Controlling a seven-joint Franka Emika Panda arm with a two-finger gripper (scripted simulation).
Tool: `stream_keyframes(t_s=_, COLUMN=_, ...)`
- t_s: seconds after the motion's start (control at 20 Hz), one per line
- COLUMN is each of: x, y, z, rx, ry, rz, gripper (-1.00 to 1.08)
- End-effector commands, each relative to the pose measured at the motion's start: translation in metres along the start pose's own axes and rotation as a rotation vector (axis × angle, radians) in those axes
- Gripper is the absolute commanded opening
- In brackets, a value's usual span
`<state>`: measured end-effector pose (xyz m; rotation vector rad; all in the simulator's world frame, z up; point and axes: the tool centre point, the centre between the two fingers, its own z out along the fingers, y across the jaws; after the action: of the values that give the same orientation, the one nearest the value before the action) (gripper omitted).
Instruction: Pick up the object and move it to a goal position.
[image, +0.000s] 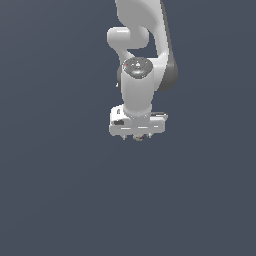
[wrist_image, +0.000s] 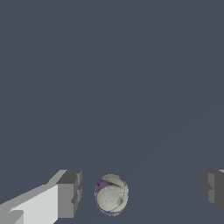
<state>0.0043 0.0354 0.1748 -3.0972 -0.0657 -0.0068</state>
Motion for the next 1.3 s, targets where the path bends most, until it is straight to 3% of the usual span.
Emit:
stream_keyframes(t_s=0.0, x=0.0, y=0.0, z=-0.001, rx=0.0, ry=0.0, rz=-0.001, gripper=1.0)
stream_keyframes(t_s=0.55, x=-0.018, y=-0.006, z=0.02, rx=-0.009, ry=-0.001, rz=0.055, gripper=1.0)
stream_keyframes(t_s=1.25, x=-0.087, y=-0.021, z=0.076, rx=-0.038, ry=0.0, rz=0.231, gripper=1.0)
